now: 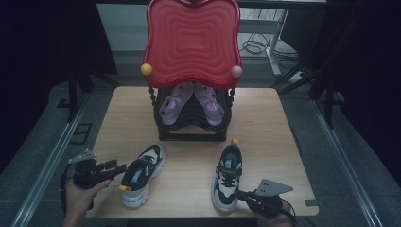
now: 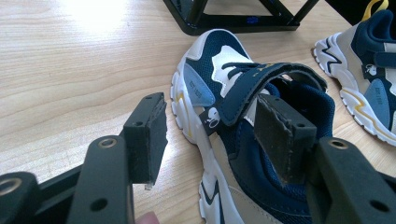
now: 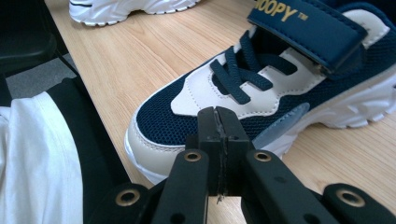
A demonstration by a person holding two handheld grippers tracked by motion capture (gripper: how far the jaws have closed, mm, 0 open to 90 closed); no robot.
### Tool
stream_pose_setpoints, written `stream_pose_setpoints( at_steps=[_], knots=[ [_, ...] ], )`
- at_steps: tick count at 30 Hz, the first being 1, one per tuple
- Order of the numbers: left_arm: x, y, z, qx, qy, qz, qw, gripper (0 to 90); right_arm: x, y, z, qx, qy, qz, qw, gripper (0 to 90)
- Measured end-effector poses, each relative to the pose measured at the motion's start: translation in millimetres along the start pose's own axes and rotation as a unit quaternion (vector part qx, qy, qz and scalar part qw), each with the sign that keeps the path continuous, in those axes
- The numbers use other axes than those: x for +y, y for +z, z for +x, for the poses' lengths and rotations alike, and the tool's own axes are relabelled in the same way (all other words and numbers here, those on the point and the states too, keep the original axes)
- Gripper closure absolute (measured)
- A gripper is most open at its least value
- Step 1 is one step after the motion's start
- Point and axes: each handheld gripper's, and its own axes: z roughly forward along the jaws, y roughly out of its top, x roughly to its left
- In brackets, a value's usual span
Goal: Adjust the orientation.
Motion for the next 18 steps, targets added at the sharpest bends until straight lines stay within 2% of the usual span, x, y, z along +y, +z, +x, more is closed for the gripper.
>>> stream_pose_setpoints(
  at_steps=[18],
  knots=[
    [-0.2, 0.1, 0.5, -0.001, -0.001, 0.000, 1.0000, 43.6, 12.8, 23.3, 19.3, -0.005, -0.027, 0.000, 0.9996, 90.0]
  ],
)
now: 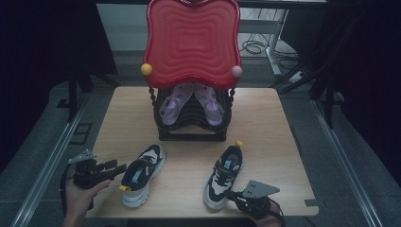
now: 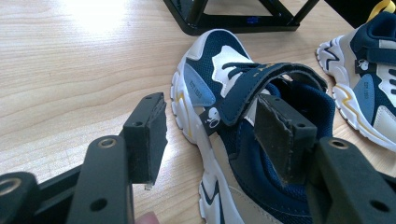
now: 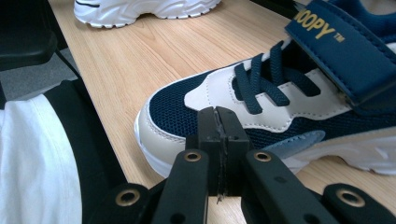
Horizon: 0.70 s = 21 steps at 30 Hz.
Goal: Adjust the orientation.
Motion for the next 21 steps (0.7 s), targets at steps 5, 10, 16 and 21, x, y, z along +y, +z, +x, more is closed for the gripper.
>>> stream_pose_setpoints(
  at_steps=[5, 10, 16, 21],
  knots=[
    [-0.2, 0.5, 0.4, 0.000, -0.001, 0.001, 1.0000, 43.7, 4.8, 6.6, 3.4, -0.002, 0.000, -0.003, 1.0000, 90.0],
    [-0.5, 1.0, 0.8, 0.000, -0.001, 0.001, 1.0000, 43.7, 10.1, 16.1, 6.2, 0.003, -0.007, -0.002, 1.0000, 90.0],
    [-0.8, 1.8, 1.6, -0.002, -0.003, 0.002, 1.0000, 43.6, 12.3, 21.2, 7.1, 0.005, -0.010, -0.002, 0.9999, 90.0],
    [-0.8, 1.9, 1.2, -0.001, -0.003, 0.002, 1.0000, 43.8, 12.8, 24.5, 6.5, 0.005, -0.007, -0.004, 1.0000, 90.0]
  ],
)
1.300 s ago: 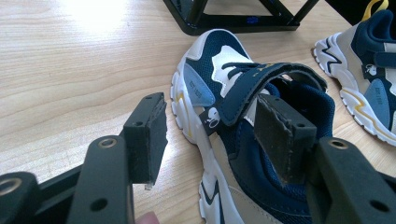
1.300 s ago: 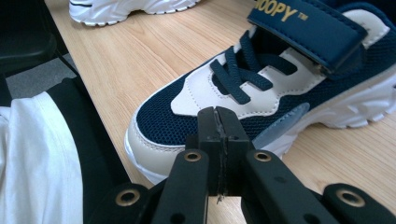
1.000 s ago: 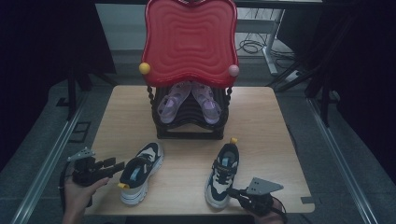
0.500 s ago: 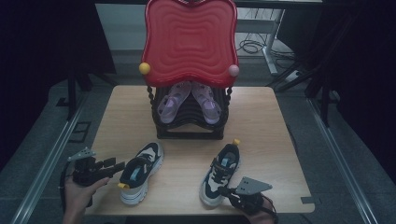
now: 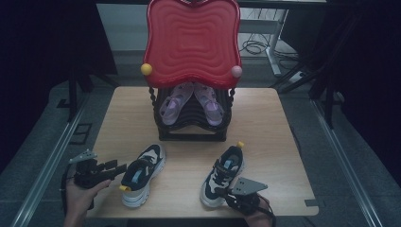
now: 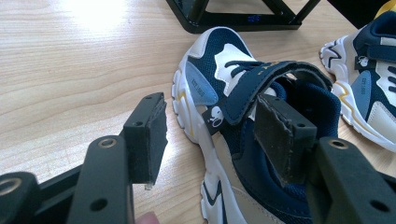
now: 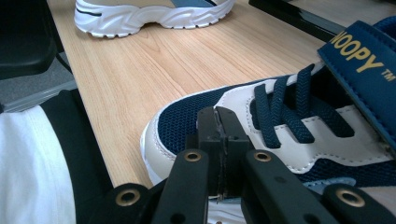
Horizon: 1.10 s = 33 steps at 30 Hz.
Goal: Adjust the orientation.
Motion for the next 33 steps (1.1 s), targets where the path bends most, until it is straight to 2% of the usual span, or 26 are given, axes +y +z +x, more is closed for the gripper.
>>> stream_pose_setpoints(
  at_steps=[13, 33],
  knots=[
    [-0.3, 0.4, 0.5, -0.001, -0.001, -0.001, 1.0000, 43.8, 9.5, 19.0, 2.2, -0.023, 0.018, 0.003, 0.9996, 90.0],
    [-1.3, 0.9, 2.5, 0.000, -0.003, 0.001, 1.0000, 43.7, 27.9, 48.8, 2.0, -0.057, 0.012, 0.007, 0.9983, 90.0]
  ],
)
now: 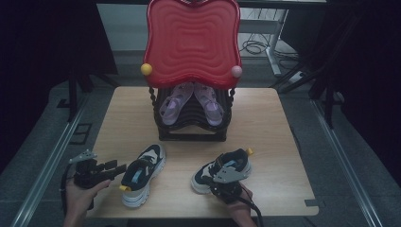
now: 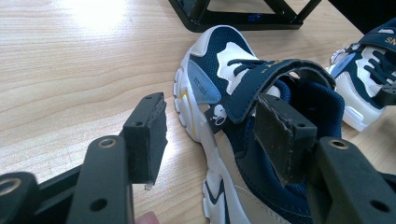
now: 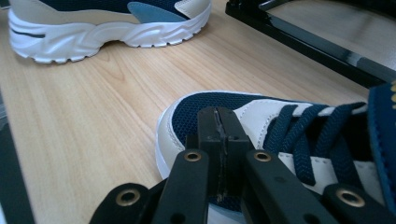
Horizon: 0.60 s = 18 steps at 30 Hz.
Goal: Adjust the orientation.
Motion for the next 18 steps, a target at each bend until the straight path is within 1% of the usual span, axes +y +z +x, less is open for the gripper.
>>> stream_pose_setpoints(
  at_steps=[3, 4, 7, 11, 14, 18],
  knots=[
    [-0.1, 0.0, 0.1, 0.000, 0.000, 0.000, 1.0000, 43.7, 3.3, 3.9, 0.4, -0.006, -0.002, 0.004, 1.0000, 90.0],
    [-0.1, 0.0, 0.1, 0.000, 0.000, 0.000, 1.0000, 43.6, 5.9, 6.6, 1.2, -0.014, -0.008, 0.007, 0.9998, 90.0],
    [-0.2, 0.0, 0.3, 0.001, 0.000, 0.001, 1.0000, 43.6, 7.9, 9.9, 2.1, -0.018, -0.012, 0.009, 0.9997, 90.0],
    [-0.3, -0.2, 0.4, 0.001, 0.000, 0.001, 1.0000, 43.6, 12.2, 16.2, 3.6, -0.033, -0.024, 0.013, 0.9991, 90.0],
    [-0.4, -0.4, 0.6, 0.000, 0.000, 0.001, 1.0000, 43.5, 15.9, 21.9, 3.9, -0.041, -0.026, 0.014, 0.9987, 90.0],
    [-0.5, -0.6, 1.2, 0.001, -0.001, 0.002, 1.0000, 43.6, 18.3, 25.3, 3.9, -0.047, -0.029, 0.017, 0.9983, 90.0]
  ],
)
